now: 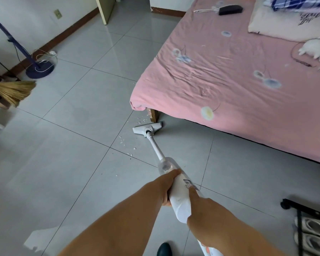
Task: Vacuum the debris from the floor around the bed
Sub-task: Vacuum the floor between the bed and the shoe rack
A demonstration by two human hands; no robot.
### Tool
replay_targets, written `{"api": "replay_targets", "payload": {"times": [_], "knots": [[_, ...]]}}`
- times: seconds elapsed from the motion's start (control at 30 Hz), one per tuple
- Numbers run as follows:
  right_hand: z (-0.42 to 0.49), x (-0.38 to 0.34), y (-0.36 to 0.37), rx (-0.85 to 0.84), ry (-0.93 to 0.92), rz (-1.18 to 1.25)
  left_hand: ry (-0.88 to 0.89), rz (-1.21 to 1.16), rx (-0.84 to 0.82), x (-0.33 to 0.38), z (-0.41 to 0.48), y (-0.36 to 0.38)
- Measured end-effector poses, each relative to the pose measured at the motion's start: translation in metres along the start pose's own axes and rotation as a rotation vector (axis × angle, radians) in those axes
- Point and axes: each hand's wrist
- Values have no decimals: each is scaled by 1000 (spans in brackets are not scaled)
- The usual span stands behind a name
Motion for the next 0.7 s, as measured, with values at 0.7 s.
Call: {"api": "replay_targets", "payload": {"times": [0.7], "knots": [[-238,118,140,-79,26,-60,-135,113,-68,-278,-27,136]]}}
Point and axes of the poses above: each hand's wrist, its own z-axis towards the middle knuckle, its own y-axis out of the palm, x = y × z, and after that the axes turned 11 degrees about -y, right-handed
